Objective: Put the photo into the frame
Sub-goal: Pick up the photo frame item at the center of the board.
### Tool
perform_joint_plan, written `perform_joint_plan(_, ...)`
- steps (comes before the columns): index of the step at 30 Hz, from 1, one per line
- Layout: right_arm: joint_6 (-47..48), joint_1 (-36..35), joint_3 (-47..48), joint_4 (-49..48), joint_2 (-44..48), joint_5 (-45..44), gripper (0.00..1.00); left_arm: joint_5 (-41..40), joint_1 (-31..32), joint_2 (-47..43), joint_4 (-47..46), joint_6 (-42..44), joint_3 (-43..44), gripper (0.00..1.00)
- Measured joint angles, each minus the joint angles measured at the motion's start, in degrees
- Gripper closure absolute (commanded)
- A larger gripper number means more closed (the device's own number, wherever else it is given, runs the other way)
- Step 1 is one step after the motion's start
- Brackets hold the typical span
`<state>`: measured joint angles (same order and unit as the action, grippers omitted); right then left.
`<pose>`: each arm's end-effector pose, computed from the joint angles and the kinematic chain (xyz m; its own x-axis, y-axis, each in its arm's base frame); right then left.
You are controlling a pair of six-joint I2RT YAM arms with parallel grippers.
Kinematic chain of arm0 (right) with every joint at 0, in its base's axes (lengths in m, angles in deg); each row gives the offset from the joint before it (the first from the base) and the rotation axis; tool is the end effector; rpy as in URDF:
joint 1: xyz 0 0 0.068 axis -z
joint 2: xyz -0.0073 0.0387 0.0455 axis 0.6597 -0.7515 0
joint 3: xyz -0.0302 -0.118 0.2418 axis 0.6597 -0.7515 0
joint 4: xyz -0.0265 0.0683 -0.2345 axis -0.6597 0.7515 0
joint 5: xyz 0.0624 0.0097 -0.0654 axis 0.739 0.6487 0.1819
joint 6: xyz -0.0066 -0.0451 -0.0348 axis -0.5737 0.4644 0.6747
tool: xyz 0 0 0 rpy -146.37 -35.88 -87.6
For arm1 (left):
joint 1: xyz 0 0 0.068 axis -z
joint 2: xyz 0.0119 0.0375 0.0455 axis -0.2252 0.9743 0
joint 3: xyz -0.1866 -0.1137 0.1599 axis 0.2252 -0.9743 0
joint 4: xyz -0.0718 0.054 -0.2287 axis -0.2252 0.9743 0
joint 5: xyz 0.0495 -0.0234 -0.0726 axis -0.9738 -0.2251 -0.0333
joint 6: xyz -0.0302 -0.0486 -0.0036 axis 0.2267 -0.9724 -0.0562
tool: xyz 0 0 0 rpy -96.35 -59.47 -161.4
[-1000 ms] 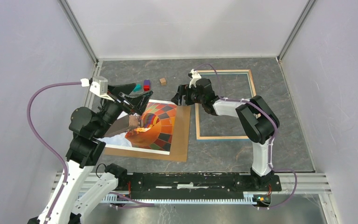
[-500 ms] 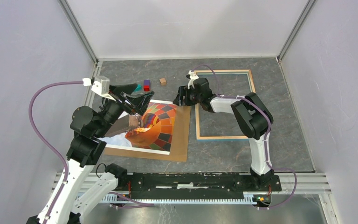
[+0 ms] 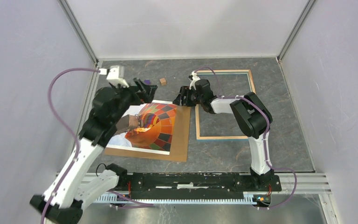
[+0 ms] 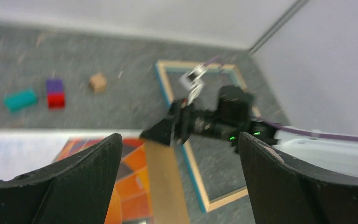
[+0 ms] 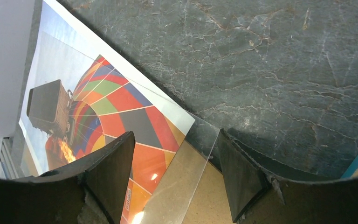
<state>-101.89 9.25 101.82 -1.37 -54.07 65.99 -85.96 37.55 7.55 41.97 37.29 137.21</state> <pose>0.3694 0.2471 0.1409 -0.7776 0.1530 -0.6098 -0.3611 0.6853 0.6324 0.1480 -0.0683 0.4000 -0.1816 -0.3685 -0.9117 0.3878 0.8252 -0.4107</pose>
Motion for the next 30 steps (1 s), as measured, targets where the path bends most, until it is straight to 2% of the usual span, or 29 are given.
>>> perform_joint_plan(5, -3.1, 0.7, -2.5, -4.1, 0.2, 0.2, 0.32, -8.7, 0.0, 13.0, 13.0, -6.4, 2.0, 0.00)
perform_joint_plan(11, -8.3, 1.6, -6.6, -9.7, 0.9, 2.2, 0.33, -13.2, 0.0, 17.1, 22.3, -12.5, -8.3, 0.00)
perform_joint_plan(21, -10.4, 1.9, -6.6, -10.3, 0.3, 5.3, 0.38, -12.7, 0.0, 20.4, 18.3, -22.1, -18.7, 0.00)
perform_joint_plan(30, -14.8, 1.9, -6.6, -13.3, -1.3, 8.8, 0.41, -13.4, 0.0, 24.2, 12.0, -25.7, -23.4, 0.00)
